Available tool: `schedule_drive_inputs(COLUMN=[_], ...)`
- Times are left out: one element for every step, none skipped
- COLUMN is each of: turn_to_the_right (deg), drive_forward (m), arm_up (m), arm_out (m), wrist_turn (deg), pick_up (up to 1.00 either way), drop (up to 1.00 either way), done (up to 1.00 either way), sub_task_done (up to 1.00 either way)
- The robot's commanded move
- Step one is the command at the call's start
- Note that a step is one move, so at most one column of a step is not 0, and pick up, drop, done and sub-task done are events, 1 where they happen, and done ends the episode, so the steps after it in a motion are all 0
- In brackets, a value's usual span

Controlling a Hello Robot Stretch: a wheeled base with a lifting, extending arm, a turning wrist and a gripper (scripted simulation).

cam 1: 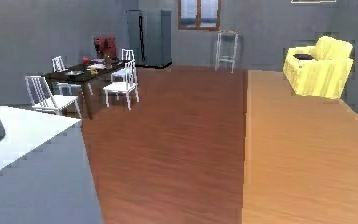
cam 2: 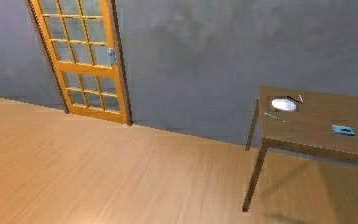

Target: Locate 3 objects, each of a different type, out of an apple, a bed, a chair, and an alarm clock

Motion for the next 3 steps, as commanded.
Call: schedule_drive_inputs(turn_to_the_right=[0.0,-21.0,0.0], drive_forward=[1.0,0.0,0.35], arm_up=[0.0,0.0,0.0], arm_out=[0.0,0.0,0.0], wrist_turn=[0.0,0.0,0.0], pick_up=[0.0,0.0,0.0], drop=[0.0,0.0,0.0], done=[0.0,0.0,0.0], sub_task_done=[0.0,0.0,0.0])
